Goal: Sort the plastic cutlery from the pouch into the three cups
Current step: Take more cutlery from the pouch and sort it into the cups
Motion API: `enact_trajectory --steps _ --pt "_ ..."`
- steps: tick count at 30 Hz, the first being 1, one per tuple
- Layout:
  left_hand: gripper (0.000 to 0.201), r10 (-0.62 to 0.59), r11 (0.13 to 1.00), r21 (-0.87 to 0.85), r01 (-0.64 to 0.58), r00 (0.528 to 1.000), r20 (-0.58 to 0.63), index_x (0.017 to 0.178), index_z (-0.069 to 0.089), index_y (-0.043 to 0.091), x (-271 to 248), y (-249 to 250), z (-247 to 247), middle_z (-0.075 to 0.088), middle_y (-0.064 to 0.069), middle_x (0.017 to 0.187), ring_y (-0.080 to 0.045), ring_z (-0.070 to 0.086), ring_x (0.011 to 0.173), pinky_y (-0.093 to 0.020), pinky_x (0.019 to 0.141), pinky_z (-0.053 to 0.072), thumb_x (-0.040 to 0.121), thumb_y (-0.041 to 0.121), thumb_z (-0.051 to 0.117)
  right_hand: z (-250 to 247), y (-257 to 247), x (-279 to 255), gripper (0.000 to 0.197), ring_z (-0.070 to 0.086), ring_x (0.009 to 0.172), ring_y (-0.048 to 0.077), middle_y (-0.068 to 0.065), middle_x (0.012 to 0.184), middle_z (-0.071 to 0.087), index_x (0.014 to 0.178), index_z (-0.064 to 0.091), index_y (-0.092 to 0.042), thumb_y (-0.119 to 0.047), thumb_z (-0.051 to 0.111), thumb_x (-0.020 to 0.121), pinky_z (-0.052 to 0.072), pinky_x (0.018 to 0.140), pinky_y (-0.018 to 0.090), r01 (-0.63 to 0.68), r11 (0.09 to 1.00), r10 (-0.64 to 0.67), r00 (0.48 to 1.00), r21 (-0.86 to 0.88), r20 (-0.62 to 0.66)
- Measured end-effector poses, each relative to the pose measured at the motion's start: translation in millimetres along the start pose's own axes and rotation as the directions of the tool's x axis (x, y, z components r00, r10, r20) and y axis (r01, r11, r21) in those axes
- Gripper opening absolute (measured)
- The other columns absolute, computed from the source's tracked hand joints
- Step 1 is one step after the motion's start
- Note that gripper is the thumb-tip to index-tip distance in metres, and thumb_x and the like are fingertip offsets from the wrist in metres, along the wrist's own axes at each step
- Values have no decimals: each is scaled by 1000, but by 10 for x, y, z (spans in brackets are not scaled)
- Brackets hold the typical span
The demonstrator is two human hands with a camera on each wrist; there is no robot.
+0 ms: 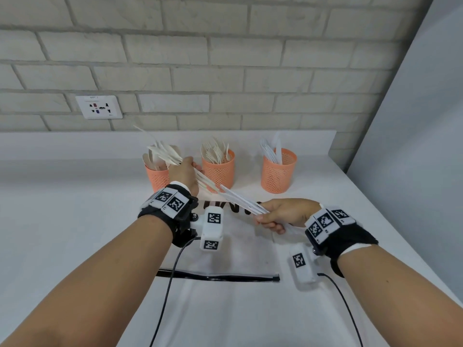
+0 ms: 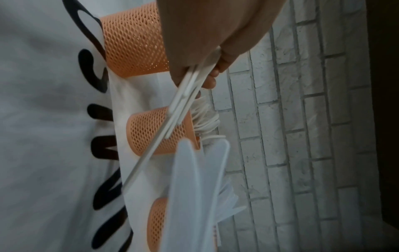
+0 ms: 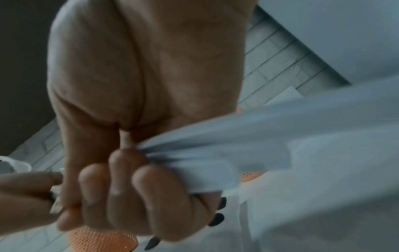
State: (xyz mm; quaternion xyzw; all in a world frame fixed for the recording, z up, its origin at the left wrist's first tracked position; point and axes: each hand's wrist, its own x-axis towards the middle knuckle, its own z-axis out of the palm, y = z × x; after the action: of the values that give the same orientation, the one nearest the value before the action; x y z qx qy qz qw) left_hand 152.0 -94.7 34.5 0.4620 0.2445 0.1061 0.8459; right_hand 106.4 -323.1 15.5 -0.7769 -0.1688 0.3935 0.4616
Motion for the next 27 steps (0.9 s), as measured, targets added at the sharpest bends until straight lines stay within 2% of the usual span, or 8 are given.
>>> enact_trajectory --steps 3,6,10,13,16,19,24,27 --pt "16 -66 996 63 61 994 85 78 48 7 -61 -76 19 45 1 48 -7 46 32 -25 48 45 94 8 48 -115 -54 4 21 32 47 7 -2 60 34 78 46 -16 -14 41 99 31 47 18 92 993 -81 988 78 -132" --pt "20 -130 984 149 97 964 234 77 51 8 -180 -200 93 46 4 39 -8 47 34 -27 55 46 95 15 49 -206 -296 8 13 38 54 10 -5 62 40 91 48 -17 -26 42 98 39 57 24 221 974 -221 886 -47 -409" --pt "14 -164 975 211 70 868 469 81 52 11 -254 -280 202 48 2 50 -10 49 45 -24 53 52 94 16 51 -449 -683 -69 13 45 61 4 -9 70 44 99 43 -27 -37 34 99 42 67 17 332 908 -411 594 -255 -692" --pt "14 -169 975 219 47 792 586 79 52 12 -265 -283 229 49 1 55 -11 50 49 -25 54 51 93 15 53 -753 -821 -12 7 42 64 -1 -11 74 41 104 38 -18 -23 35 100 39 65 13 449 817 -528 332 -361 -782" --pt "10 -150 982 186 40 766 626 83 52 12 -248 -283 231 49 0 56 -12 50 49 -25 55 50 92 13 53 -998 -792 172 5 45 73 -4 -14 80 43 105 38 -16 -18 36 100 41 72 12 491 784 -523 190 -381 -831" --pt "6 -132 986 166 30 747 652 86 51 12 -214 -287 235 48 -1 59 -13 49 50 -26 56 49 92 12 52 -1100 -628 374 5 49 73 7 -10 79 44 102 37 -14 -19 35 100 41 67 11 466 827 -442 191 -315 -877" --pt "8 -125 984 179 2 725 677 85 51 10 -157 -284 237 48 -2 60 -13 49 52 -27 57 49 93 12 52 -1184 -268 587 30 54 101 25 9 106 52 123 38 -7 -25 37 100 39 85 30 211 970 -204 465 -116 -862" --pt "5 -118 984 179 -10 719 685 89 51 9 -133 -296 235 48 -3 60 -14 49 52 -27 55 48 93 11 52 -1213 -195 617 40 52 114 26 7 113 49 130 39 -14 -31 48 95 39 96 32 197 980 -125 511 -26 -851"
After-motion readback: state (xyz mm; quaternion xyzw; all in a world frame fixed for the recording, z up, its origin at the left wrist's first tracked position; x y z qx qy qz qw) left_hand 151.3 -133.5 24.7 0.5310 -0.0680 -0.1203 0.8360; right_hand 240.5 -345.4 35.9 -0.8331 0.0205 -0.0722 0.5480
